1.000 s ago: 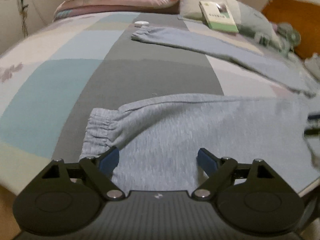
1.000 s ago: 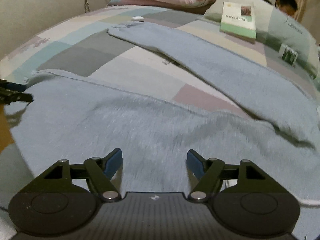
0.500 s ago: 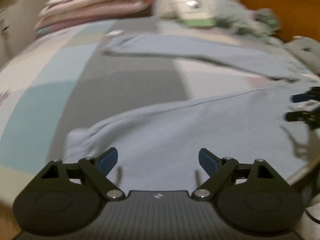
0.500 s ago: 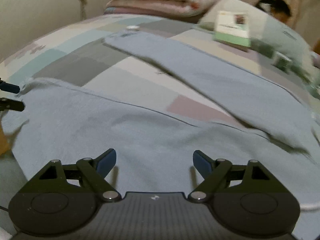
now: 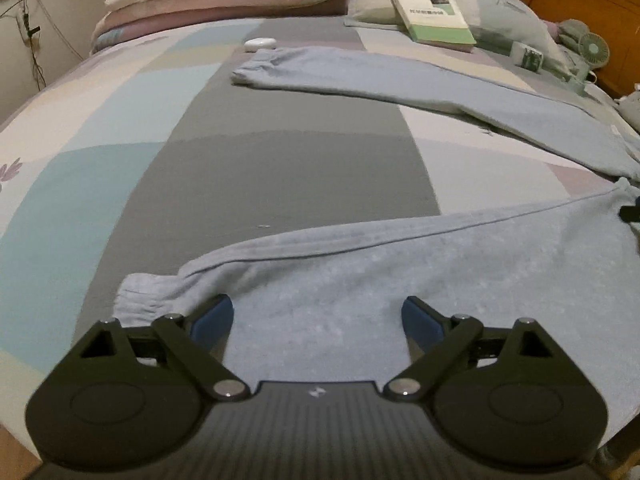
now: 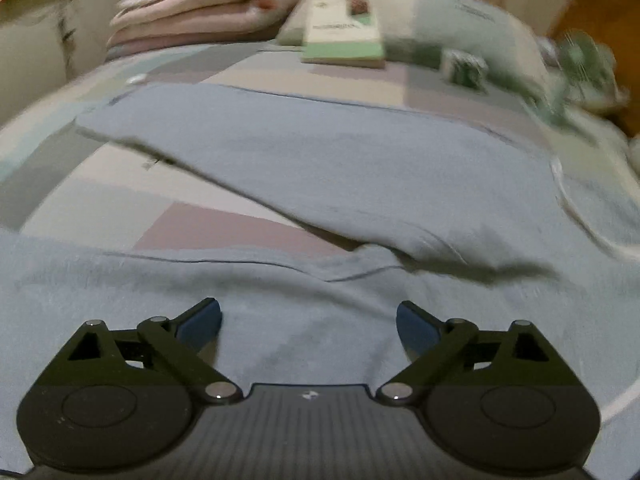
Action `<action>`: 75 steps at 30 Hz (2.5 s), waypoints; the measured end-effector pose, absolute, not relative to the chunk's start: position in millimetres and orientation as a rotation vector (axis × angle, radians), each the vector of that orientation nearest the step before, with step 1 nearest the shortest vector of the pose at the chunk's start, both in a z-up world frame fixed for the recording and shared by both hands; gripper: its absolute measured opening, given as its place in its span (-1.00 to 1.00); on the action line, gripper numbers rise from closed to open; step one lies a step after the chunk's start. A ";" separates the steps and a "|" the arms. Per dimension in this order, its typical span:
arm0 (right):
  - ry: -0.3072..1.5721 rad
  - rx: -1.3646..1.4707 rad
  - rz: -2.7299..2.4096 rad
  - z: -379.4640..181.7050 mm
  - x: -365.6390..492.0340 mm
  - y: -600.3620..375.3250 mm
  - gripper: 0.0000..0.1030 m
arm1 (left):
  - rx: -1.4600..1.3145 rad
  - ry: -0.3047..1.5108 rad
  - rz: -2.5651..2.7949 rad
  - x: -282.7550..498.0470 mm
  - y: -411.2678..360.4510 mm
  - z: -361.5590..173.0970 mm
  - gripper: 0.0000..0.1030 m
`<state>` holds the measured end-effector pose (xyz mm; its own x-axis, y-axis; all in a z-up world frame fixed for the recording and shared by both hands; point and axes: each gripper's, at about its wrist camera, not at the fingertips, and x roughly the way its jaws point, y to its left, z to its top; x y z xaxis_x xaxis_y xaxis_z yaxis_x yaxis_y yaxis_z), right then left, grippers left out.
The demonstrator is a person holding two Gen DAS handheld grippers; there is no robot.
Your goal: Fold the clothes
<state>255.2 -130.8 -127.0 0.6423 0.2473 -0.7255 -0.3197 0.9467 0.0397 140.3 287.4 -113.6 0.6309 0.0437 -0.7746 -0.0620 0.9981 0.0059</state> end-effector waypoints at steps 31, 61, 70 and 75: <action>0.777 -0.037 0.199 -115.3 140.6 -265.3 1.00 | 0.224 0.811 -0.048 111.7 145.4 -46.4 0.86; 0.705 0.012 0.051 -122.3 176.1 -384.5 1.00 | 0.156 0.915 -0.292 153.9 -4.7 -93.4 0.92; 0.807 0.030 0.000 -135.8 213.6 -400.3 1.00 | 0.190 0.937 -0.333 158.5 -24.5 -100.7 0.92; 0.835 -0.017 0.019 -139.5 206.6 -400.3 1.00 | 0.172 0.960 -0.317 159.0 -23.7 -108.2 0.92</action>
<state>206.6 -400.3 -139.5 0.6712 0.0103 -0.7412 -0.0236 0.9997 -0.0074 159.0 -23.7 -108.2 0.5326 -0.1885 -0.8251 0.3400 0.9404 0.0046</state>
